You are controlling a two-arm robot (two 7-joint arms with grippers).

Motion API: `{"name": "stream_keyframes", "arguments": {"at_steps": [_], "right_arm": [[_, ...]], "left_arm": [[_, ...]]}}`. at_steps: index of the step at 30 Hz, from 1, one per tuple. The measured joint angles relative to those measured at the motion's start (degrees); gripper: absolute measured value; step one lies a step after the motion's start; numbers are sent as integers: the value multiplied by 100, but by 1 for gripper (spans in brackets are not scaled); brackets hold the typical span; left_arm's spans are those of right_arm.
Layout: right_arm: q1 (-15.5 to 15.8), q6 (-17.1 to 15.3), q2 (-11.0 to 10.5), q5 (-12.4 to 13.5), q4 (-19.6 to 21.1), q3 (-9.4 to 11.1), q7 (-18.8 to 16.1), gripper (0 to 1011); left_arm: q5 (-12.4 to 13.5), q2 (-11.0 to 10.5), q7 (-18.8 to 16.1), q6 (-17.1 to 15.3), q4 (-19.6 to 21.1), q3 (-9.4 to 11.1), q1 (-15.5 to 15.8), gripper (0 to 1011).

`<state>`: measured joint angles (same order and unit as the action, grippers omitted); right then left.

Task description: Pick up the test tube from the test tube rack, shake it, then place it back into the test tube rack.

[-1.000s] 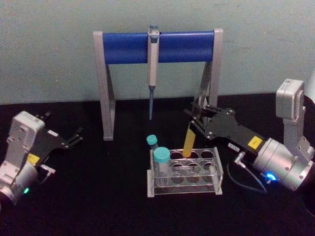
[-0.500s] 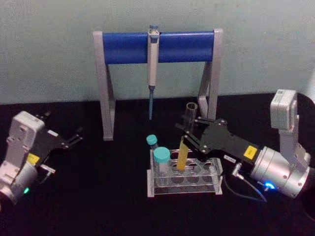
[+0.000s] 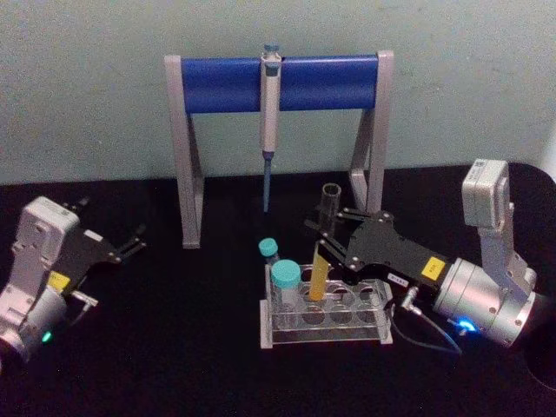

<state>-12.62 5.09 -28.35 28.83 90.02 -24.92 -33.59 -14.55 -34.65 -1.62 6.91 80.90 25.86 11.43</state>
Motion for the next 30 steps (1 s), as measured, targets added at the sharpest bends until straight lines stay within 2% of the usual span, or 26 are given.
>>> {"name": "stream_keyframes", "arguments": {"at_steps": [30], "right_arm": [[-153, 18, 193, -112, -512, -153, 22, 235]], "left_arm": [[0, 0, 0, 0, 0, 0, 0, 1001]]}}
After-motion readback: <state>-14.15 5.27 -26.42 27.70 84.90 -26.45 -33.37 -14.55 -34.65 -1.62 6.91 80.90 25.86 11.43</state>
